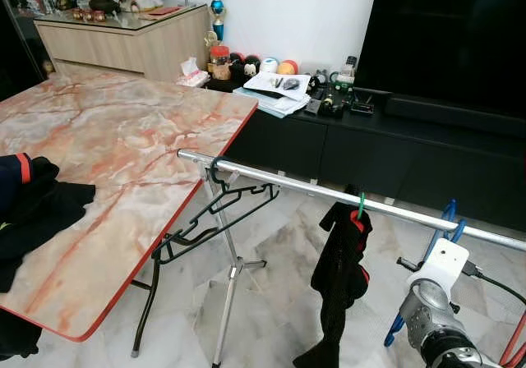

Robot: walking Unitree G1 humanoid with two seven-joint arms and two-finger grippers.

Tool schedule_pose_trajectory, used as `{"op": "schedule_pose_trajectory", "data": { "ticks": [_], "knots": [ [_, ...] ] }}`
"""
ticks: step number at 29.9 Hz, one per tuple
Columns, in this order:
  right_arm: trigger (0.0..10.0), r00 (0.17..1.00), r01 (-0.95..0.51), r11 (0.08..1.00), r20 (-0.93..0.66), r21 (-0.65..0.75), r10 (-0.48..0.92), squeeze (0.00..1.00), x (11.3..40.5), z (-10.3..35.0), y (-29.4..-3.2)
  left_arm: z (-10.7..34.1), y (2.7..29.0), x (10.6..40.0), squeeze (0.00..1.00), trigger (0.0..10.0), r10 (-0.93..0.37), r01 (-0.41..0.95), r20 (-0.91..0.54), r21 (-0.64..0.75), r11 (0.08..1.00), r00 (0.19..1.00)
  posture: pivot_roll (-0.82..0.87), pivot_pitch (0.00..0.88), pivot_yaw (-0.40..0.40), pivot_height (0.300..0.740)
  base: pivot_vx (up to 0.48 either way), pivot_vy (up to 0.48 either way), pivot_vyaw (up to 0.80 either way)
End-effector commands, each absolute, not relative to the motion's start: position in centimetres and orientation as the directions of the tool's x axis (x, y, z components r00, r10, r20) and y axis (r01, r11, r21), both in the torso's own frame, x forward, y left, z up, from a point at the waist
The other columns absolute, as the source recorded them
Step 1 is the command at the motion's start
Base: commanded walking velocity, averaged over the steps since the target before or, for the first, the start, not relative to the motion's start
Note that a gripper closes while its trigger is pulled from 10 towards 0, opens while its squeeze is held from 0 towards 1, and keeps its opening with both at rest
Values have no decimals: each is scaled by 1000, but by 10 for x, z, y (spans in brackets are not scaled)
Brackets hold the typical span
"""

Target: Hang hanger

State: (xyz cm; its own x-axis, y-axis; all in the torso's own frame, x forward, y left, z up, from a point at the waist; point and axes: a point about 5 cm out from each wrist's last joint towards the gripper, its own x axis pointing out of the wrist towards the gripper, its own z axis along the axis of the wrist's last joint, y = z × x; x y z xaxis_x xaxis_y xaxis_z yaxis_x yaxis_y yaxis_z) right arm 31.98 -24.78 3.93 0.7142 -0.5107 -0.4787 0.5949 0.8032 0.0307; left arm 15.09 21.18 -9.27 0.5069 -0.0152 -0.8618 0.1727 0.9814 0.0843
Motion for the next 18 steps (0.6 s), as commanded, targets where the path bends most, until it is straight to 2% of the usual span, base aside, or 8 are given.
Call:
{"op": "schedule_pose_trajectory", "data": {
  "ticks": [1,9,14,18],
  "knots": [
    [10000,719,595,803,-473,38,-510,745,319,38,-246,-93,213,149,0,10000,-13,181,-867,89,979,498,44,0,3,740,0,0,0],
    [10000,770,554,833,-379,-4,-514,741,316,39,-242,-93,213,150,0,10000,-14,184,-867,89,979,498,36,0,4,740,0,0,0],
    [10000,772,563,826,-351,-9,-530,729,310,35,-242,-93,212,150,0,10000,-20,190,-868,86,978,497,37,0,3,740,0,0,0],
    [10000,818,530,847,-235,-45,-524,722,306,40,-238,-93,212,150,0,10000,-21,192,-868,86,978,497,26,0,3,740,0,0,0]
  ]
}}
